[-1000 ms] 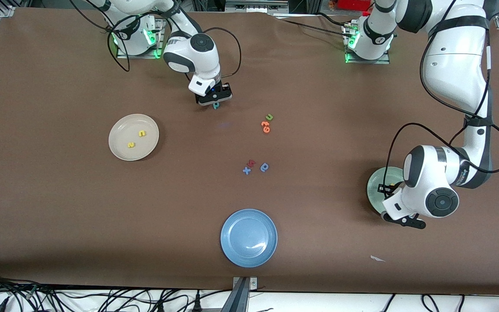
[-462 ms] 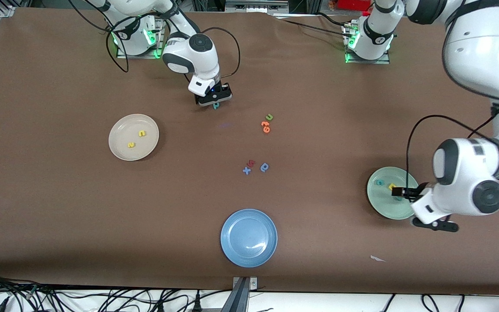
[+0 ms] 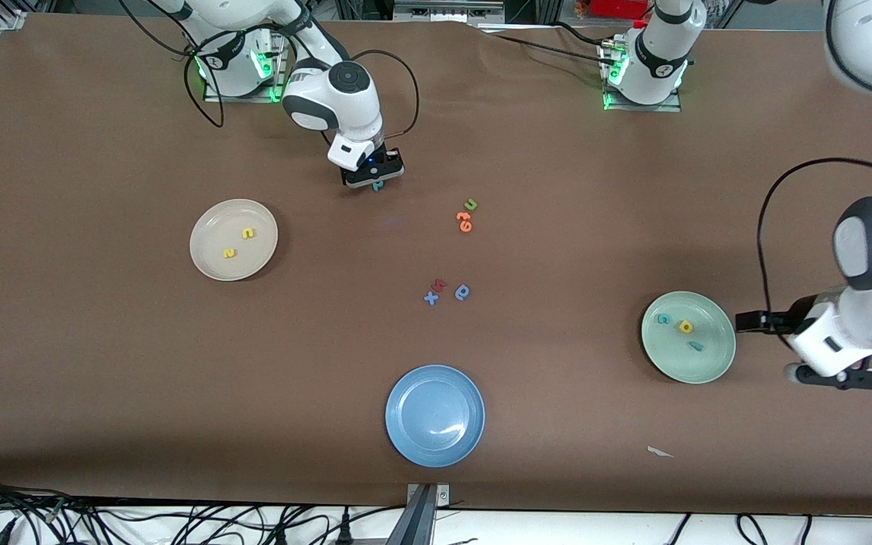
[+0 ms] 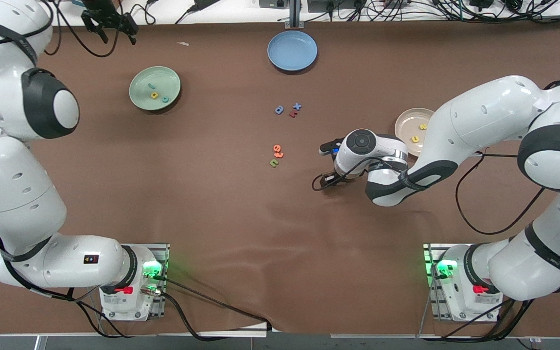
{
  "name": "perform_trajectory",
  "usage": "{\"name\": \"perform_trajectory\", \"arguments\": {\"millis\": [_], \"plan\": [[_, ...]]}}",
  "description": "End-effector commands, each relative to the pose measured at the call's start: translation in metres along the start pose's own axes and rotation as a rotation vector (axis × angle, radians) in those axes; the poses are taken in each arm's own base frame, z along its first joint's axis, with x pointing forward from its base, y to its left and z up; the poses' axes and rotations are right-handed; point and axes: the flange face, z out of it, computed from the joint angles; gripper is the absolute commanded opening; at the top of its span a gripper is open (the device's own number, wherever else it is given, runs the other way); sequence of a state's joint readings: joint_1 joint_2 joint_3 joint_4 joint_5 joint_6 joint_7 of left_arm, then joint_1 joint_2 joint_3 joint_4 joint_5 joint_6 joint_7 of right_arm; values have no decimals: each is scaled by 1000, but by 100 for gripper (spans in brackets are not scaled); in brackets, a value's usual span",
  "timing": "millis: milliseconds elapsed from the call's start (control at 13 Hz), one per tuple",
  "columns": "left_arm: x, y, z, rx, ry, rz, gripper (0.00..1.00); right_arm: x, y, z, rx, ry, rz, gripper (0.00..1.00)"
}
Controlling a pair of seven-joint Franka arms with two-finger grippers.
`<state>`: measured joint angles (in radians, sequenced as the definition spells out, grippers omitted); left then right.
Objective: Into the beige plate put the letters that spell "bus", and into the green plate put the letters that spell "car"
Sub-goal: 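Grasp the teal d with the right gripper while the left gripper withdraws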
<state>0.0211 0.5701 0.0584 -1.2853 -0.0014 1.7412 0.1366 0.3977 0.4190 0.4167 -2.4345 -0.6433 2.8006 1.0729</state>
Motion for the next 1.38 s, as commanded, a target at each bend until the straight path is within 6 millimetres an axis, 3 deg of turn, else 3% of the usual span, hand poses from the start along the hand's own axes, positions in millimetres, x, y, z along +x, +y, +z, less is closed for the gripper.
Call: {"name": "perform_trajectory", "arguments": {"millis": [0,77,231,538,1077,1308], "plan": [[-52,13,-36,-15,30,36,100,8,1,7,10,5,1,50],[-63,27,-50,-13,61,49,100,10,0,8,15,6,5,49],[-78,29,-79,-12,103,41,100,20,-7,6,28,17,11,49],[-90,23,-103,-7,138,30,100,26,-9,4,34,28,11,47],[-101,26,-108,-11,141,22,100,13,-3,11,17,5,-2,47],[-107,28,-106,-12,134,25,100,10,2,15,6,2,-12,39]]}}
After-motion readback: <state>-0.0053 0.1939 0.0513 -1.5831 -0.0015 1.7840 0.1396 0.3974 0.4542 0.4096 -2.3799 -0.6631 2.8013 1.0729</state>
